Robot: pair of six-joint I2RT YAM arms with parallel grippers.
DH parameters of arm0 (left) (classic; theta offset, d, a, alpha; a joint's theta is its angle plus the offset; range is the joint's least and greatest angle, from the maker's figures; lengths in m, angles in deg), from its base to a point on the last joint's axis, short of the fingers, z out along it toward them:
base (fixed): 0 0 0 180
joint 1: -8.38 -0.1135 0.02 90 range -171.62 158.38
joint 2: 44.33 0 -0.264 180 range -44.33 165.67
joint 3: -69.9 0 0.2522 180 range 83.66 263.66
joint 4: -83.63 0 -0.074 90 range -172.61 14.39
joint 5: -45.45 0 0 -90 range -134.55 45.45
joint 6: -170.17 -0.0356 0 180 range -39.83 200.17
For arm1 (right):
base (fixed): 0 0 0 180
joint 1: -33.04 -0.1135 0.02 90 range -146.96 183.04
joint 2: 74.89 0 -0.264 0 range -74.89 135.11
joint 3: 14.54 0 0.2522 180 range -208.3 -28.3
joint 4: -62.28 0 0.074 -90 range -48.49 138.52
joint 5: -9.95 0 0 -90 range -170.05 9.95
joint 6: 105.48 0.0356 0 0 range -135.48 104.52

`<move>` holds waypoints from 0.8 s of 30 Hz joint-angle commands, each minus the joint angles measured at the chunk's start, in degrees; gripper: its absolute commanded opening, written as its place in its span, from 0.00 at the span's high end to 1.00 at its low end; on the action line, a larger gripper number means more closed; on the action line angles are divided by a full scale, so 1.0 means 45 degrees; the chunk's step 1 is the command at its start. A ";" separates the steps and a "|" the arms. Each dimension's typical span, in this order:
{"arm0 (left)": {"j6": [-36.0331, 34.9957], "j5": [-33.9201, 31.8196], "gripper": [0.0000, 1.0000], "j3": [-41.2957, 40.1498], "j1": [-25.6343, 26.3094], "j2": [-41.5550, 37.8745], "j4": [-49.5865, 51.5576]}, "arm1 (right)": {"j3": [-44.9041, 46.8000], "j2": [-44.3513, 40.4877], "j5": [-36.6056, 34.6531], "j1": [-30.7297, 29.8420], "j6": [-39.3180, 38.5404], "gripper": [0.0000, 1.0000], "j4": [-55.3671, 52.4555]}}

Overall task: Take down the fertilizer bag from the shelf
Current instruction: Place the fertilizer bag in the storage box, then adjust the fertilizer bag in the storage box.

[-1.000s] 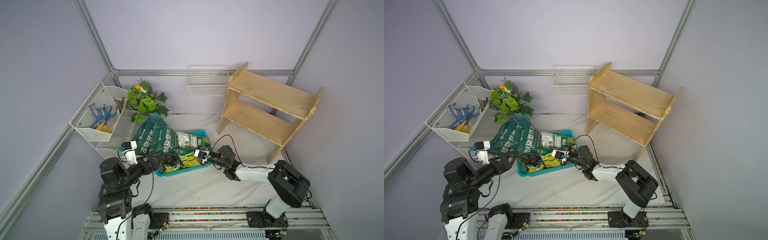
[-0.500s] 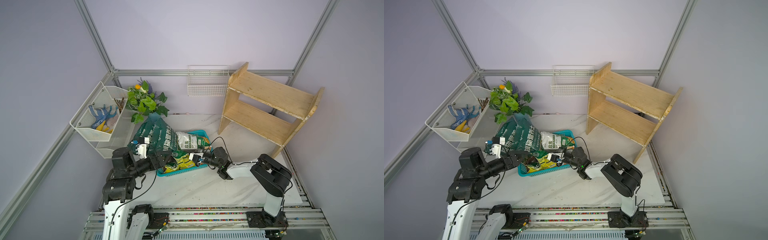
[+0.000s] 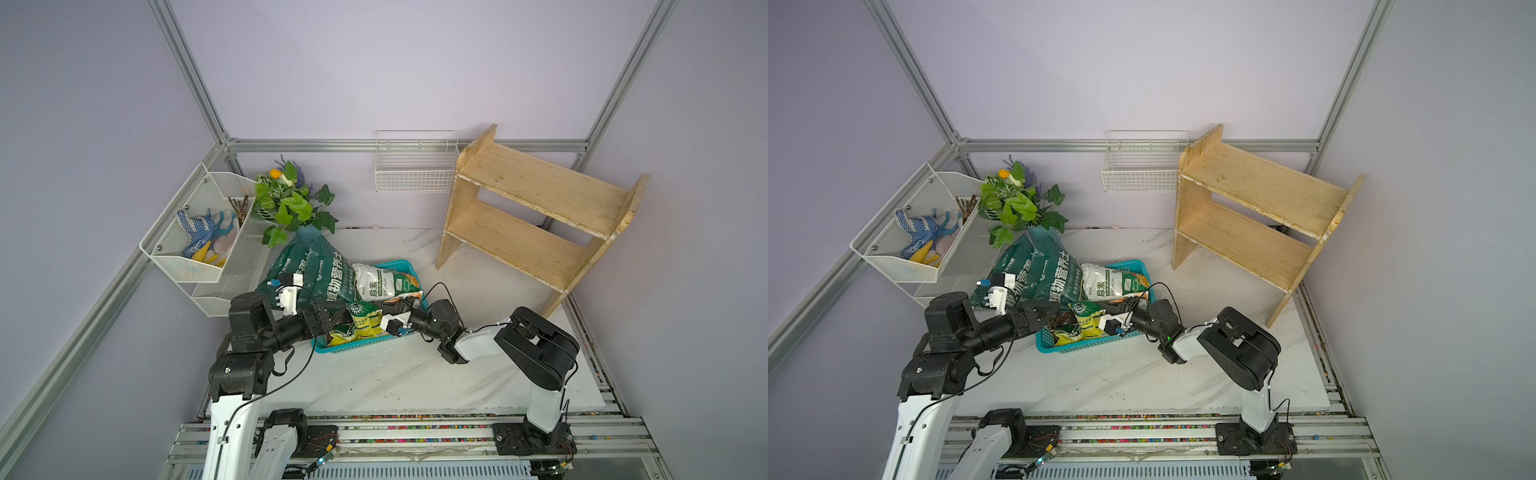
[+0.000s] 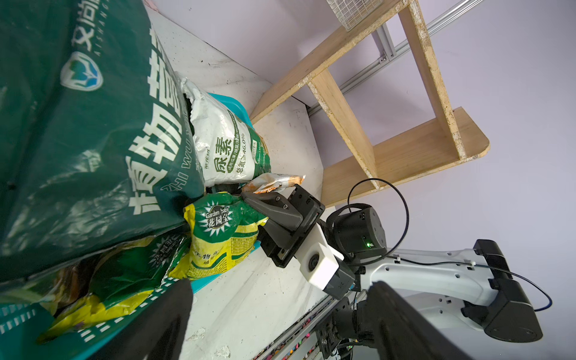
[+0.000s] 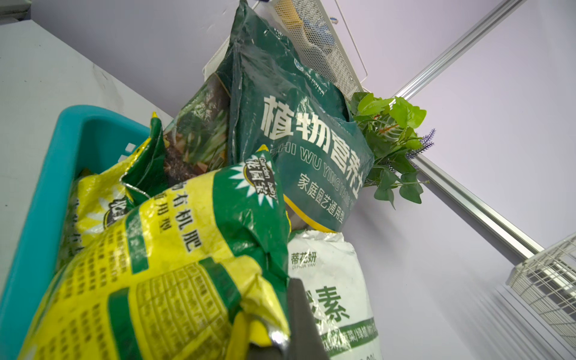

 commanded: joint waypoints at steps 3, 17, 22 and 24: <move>0.0013 -0.0029 0.08 -0.0652 0.0057 0.0038 -0.0257 | 0.0478 -0.0171 -0.0762 0.0061 -0.0892 0.95 -0.1068; 0.0052 0.0217 0.22 -0.0764 0.0330 0.0702 -0.0375 | -0.0433 -0.2473 -0.2002 -0.0051 0.0465 0.57 -0.2454; -0.0013 -0.0117 0.20 -0.0718 0.0350 0.0489 -0.0271 | -0.1092 -0.4245 -0.2333 -0.0378 0.1621 0.59 -0.5500; -0.0098 -0.0355 0.19 -0.0631 0.0350 0.0440 -0.0097 | -0.1302 -0.5180 -0.2983 -0.0694 0.1972 0.66 -0.6731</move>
